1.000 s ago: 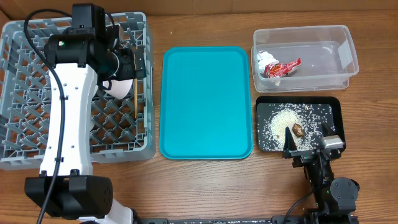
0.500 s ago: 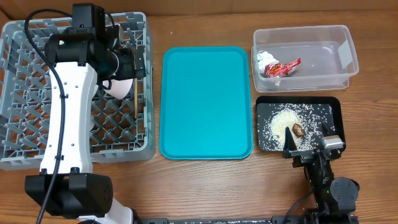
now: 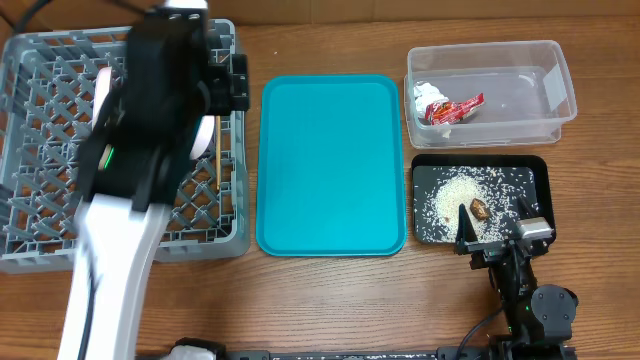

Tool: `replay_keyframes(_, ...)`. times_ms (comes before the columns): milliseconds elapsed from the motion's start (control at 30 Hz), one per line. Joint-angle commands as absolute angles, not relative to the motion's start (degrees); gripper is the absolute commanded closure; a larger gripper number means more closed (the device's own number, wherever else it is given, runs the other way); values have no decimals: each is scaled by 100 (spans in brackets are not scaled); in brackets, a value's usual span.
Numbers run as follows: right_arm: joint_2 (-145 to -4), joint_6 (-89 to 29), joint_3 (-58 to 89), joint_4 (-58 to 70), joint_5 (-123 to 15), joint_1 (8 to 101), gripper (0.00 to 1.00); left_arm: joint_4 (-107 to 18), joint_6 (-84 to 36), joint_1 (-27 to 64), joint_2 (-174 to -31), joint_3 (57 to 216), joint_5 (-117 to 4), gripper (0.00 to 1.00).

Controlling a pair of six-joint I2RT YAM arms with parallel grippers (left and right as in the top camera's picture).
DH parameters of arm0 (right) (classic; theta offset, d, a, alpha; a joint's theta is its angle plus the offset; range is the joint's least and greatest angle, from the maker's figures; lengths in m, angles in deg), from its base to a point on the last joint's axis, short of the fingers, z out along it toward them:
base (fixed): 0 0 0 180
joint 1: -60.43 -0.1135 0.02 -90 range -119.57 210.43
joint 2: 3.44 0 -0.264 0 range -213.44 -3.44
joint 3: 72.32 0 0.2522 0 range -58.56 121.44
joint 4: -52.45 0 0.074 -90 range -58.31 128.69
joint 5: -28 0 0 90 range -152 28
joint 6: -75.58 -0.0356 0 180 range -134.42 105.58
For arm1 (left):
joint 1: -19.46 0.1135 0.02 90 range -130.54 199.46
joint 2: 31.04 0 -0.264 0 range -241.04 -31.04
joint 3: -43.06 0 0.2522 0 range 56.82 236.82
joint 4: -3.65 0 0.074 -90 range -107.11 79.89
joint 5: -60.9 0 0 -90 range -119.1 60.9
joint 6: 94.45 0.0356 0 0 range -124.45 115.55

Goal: Sort waste into correct bins and load items into the dishwasher

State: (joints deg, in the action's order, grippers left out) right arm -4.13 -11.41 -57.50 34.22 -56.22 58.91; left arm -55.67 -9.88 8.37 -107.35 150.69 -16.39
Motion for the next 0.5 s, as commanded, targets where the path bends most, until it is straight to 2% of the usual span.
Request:
replay_keyframes(0, -378, -1137, -5809, 3448, -5589, 5900, 0, -4783, -870, 1005, -9520, 13801, -1722, 0)
replay_keyframes(467, -378, -1137, -5809, 3448, -5589, 5900, 0, -3432, -875, 2091, -5778, 9871, -2234, 0)
